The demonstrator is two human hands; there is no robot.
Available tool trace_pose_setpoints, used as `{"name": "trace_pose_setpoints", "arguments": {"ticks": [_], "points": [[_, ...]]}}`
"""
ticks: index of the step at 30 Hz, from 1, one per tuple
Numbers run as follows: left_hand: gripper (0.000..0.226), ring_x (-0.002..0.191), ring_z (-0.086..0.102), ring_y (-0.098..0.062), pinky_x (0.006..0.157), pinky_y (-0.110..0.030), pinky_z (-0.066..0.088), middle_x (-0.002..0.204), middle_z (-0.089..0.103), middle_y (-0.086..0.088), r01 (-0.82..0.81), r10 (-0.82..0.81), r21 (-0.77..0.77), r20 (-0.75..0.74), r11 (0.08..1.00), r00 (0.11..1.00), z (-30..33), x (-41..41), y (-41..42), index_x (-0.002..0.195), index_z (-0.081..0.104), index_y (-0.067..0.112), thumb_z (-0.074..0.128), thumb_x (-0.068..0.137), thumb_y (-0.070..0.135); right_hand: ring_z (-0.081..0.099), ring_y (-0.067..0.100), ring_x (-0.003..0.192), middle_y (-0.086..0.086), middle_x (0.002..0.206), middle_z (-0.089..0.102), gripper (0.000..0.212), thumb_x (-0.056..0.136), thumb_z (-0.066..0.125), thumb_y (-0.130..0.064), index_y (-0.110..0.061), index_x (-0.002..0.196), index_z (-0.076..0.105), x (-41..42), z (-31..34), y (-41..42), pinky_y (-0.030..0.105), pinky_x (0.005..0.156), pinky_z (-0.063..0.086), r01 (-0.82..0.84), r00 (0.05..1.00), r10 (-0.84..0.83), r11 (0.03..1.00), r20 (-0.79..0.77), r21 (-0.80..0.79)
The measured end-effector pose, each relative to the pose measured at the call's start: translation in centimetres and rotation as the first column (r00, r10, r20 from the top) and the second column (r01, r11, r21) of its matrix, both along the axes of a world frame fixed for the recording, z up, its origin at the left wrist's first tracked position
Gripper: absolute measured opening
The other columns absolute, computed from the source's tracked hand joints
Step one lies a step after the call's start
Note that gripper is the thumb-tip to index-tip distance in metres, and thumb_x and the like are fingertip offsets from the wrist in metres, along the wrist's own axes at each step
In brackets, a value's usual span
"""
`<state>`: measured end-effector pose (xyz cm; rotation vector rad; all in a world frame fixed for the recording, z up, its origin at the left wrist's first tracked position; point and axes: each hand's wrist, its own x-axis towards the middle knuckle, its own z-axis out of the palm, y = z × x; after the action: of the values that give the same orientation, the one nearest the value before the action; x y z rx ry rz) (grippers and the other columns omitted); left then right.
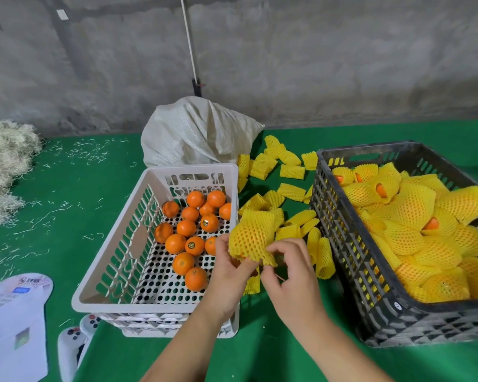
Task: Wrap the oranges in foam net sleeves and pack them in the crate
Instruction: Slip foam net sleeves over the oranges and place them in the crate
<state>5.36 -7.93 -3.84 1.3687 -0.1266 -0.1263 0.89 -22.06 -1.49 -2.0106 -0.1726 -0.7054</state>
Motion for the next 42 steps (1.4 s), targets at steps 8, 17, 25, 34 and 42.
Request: {"name": "trace_pose_setpoints", "arguments": {"ticks": [8, 17, 25, 34, 42], "points": [[0.061, 0.127, 0.064, -0.027, 0.099, -0.042, 0.057, 0.136, 0.065, -0.005, 0.109, -0.108, -0.005, 0.06, 0.994, 0.992, 0.6, -0.2, -0.3, 0.141, 0.05, 0.046, 0.081, 0.094, 0.023, 0.053, -0.001, 0.105, -0.008, 0.108, 0.05, 0.032, 0.083, 0.065, 0.011, -0.015, 0.102, 0.063, 0.9, 0.1, -1.8, 0.007, 0.086, 0.042, 0.044, 0.999, -0.044, 0.998, 0.012, -0.05], [0.069, 0.114, 0.069, -0.029, 0.092, -0.043, 0.059, 0.123, 0.069, -0.005, -0.033, 0.032, 0.015, 0.069, 0.999, 0.997, -0.2, 0.4, -0.4, 0.13, 0.054, 0.042, 0.084, 0.082, 0.002, 0.058, 0.007, 0.11, -0.011, 0.122, 0.051, 0.04, 0.083, 0.063, -0.049, -0.034, 0.118, 0.052, -0.3, 1.2, -0.4, 0.028, 0.088, 0.054, -0.044, 0.951, 0.143, 0.939, -0.273, 0.34], [0.079, 0.13, 0.061, -0.008, 0.099, -0.031, 0.058, 0.137, 0.056, 0.028, 0.022, -0.047, 0.191, 0.131, 0.981, 0.99, -0.3, 0.0, -0.5, 0.145, 0.041, 0.053, 0.079, 0.089, 0.011, 0.057, -0.003, 0.113, -0.023, 0.13, 0.053, 0.093, 0.071, 0.089, -0.042, -0.06, 0.138, 0.027, 0.9, 1.1, 0.2, 0.014, 0.074, 0.053, 0.031, 0.796, 0.364, 0.773, -0.484, 0.633], [0.051, 0.074, 0.056, -0.011, 0.069, -0.028, 0.053, 0.084, 0.059, 0.008, 0.03, -0.051, 0.187, 0.109, 0.982, 0.993, -0.3, -0.4, -0.9, 0.128, 0.061, 0.036, 0.076, 0.093, 0.002, 0.054, -0.003, 0.122, -0.011, 0.151, 0.037, 0.093, 0.082, 0.081, -0.019, -0.06, 0.142, 0.024, 0.6, 0.5, 0.7, 0.025, 0.095, 0.053, 0.184, 0.919, 0.099, 0.748, -0.381, 0.638], [0.057, 0.095, 0.068, -0.011, 0.082, -0.013, 0.049, 0.1, 0.065, 0.017, 0.015, -0.213, 0.536, 0.31, 0.844, 0.927, -1.0, -1.9, -1.3, 0.131, 0.048, 0.057, 0.08, 0.093, 0.029, 0.046, 0.021, 0.13, -0.007, 0.153, 0.033, 0.075, 0.076, 0.084, -0.054, -0.055, 0.136, 0.038, 1.5, 0.7, -1.8, 0.042, 0.095, 0.044, 0.296, 0.84, 0.211, 0.594, -0.5, 0.748]]}}
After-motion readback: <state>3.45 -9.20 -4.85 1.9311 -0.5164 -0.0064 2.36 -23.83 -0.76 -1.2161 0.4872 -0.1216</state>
